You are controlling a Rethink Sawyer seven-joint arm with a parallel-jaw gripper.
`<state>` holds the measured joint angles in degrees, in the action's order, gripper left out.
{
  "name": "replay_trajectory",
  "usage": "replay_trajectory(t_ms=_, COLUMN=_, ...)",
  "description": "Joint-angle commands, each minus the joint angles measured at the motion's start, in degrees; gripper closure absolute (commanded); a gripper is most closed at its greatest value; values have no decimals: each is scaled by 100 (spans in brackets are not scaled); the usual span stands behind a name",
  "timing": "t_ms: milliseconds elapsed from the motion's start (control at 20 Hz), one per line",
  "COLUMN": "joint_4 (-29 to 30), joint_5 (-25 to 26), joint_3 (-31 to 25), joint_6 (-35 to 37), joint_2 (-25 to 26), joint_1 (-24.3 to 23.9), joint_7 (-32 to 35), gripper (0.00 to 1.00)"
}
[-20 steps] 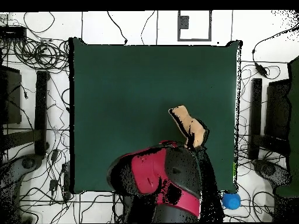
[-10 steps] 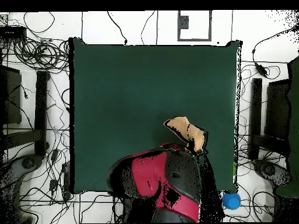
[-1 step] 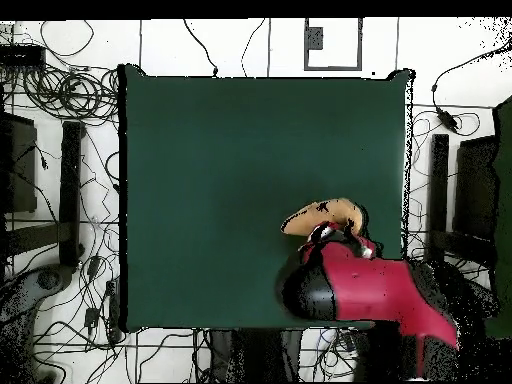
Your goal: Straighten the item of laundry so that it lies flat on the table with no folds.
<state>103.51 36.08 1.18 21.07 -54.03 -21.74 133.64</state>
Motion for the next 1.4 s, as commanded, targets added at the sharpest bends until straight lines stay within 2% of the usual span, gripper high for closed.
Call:
replay_trajectory(t_ms=50, joint_4=1698, joint_5=-270, joint_3=-3673, joint_6=-428, joint_2=254, joint_1=-3561, joint_7=-2543, gripper=100)
replay_trajectory(t_ms=200, joint_4=1523, joint_5=-277, joint_3=-4421, joint_6=128, joint_2=665, joint_1=-4357, joint_7=-3034, gripper=100)
replay_trajectory(t_ms=400, joint_4=1316, joint_5=-204, joint_3=-4862, joint_6=571, joint_2=974, joint_1=-4792, joint_7=-3251, gripper=100)
replay_trajectory(t_ms=600, joint_4=1149, joint_5=-61, joint_3=-5039, joint_6=814, joint_2=1118, joint_1=-4935, joint_7=-3341, gripper=100)
replay_trajectory(t_ms=1150, joint_4=910, joint_5=181, joint_3=-5037, joint_6=977, joint_2=1061, joint_1=-4875, joint_7=-3328, gripper=100)
replay_trajectory(t_ms=1250, joint_4=899, joint_5=283, joint_3=-4851, joint_6=1058, joint_2=799, joint_1=-4684, joint_7=-3165, gripper=100)
replay_trajectory(t_ms=1350, joint_4=735, joint_5=651, joint_3=-4180, joint_6=1589, joint_2=189, joint_1=-3934, joint_7=-2848, gripper=100)
replay_trajectory(t_ms=1400, joint_4=549, joint_5=929, joint_3=-3785, joint_6=2146, joint_2=-48, joint_1=-3358, joint_7=-2661, gripper=100)
